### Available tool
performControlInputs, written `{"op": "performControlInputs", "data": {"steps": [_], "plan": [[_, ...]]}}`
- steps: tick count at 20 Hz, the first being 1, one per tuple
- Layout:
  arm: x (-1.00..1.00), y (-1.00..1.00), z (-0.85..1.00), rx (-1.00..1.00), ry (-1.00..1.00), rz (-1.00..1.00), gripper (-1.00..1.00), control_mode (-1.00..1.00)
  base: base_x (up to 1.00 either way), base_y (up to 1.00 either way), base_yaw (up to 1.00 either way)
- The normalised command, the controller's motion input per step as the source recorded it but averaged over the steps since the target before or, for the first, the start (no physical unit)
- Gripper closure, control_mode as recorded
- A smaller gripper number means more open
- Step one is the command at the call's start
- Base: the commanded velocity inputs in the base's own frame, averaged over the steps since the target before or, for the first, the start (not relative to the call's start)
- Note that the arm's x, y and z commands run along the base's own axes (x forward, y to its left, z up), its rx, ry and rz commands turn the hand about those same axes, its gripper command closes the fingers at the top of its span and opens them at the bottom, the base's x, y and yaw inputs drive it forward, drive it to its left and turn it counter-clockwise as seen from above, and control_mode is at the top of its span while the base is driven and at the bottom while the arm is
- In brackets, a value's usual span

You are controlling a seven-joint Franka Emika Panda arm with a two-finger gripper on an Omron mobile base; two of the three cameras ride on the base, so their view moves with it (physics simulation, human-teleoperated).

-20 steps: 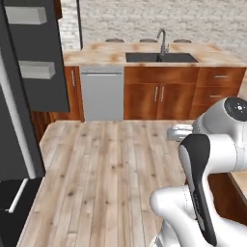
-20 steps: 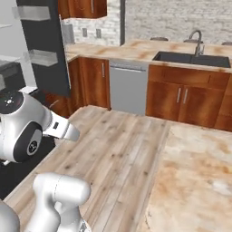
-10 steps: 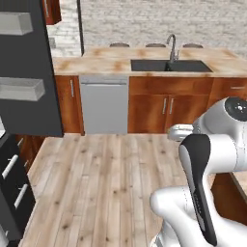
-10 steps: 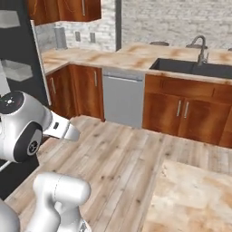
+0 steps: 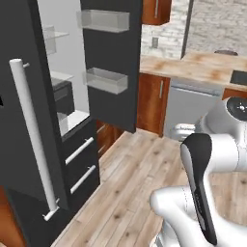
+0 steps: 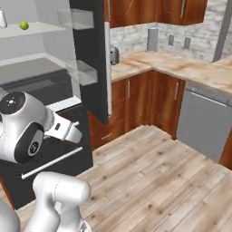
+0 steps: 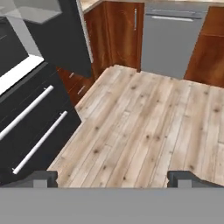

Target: Pick the pear and peach from the fridge and place them on the plate next to the blender to make a fruit smoothie.

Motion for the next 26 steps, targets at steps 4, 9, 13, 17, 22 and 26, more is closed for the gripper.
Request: {"op": "performControlInputs", "data": {"steps": [4, 9, 13, 17, 22, 26], "plan": [[0.0, 0.0, 0.0, 0.0, 0.0, 0.0, -1.0, 1.0, 0.85, -0.08, 0.8], [0.0, 0.0, 0.0, 0.0, 0.0, 0.0, -1.0, 1.0, 1.0, -0.19, 0.7], [0.0, 0.0, 0.0, 0.0, 0.0, 0.0, -1.0, 1.0, 0.99, -0.22, 0.64], [0.0, 0.0, 0.0, 0.0, 0.0, 0.0, -1.0, 1.0, 0.78, -0.04, 0.48], [0.0, 0.0, 0.0, 0.0, 0.0, 0.0, -1.0, 1.0, 0.9, -0.03, 0.15], [0.0, 0.0, 0.0, 0.0, 0.0, 0.0, -1.0, 1.0, 0.7, -0.28, 0.1]]}}
